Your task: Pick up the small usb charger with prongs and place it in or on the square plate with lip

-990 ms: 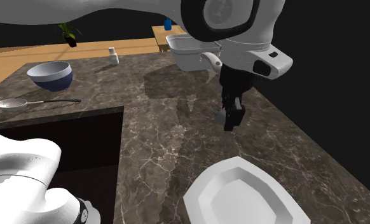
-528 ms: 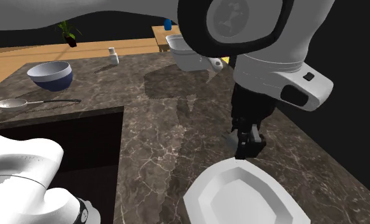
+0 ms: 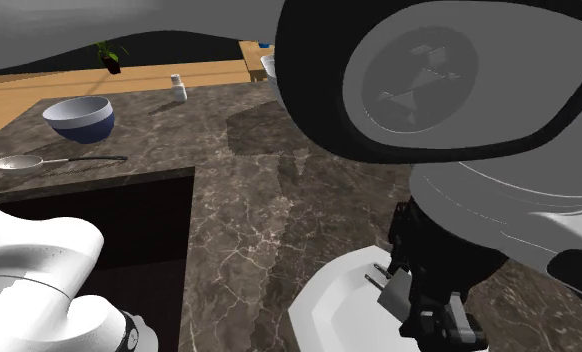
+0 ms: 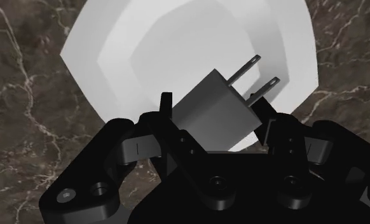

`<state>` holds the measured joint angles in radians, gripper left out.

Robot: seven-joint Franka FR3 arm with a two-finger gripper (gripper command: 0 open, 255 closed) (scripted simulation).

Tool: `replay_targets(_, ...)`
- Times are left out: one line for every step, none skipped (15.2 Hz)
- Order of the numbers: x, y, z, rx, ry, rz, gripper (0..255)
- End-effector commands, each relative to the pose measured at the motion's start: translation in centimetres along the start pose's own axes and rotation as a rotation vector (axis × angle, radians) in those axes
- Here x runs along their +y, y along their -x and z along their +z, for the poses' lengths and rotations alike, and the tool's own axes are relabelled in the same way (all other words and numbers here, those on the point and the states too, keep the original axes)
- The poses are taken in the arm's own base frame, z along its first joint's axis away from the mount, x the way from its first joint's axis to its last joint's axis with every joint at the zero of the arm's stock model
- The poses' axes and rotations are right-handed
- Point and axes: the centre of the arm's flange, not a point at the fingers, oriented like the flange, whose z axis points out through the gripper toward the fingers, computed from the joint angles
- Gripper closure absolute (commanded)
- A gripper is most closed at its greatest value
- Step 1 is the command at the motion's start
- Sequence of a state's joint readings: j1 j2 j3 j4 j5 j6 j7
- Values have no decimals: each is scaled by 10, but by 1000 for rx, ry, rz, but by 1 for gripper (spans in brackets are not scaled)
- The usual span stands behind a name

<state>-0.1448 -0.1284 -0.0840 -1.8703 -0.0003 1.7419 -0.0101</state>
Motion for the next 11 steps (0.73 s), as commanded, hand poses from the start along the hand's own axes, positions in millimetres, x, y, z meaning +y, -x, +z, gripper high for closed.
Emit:
replay_targets(12, -3, 7, 0, 0, -2, 255)
replay_targets(12, -3, 13, 0, 0, -2, 255)
replay_targets(12, -3, 18, 0, 0, -2, 255)
replay_targets(12, -3, 23, 0, 0, -2, 255)
replay_targets(12, -3, 28, 0, 0, -2, 255)
replay_targets(12, -3, 34, 0, 0, -2, 255)
replay_targets(12, -3, 39, 0, 0, -2, 255)
replay_targets(12, -3, 44, 0, 0, -2, 255)
replay_targets(12, -3, 50, 0, 0, -2, 255)
replay_targets(12, -3, 55, 0, 0, -2, 255)
replay_targets(12, -3, 60, 0, 0, -2, 255)
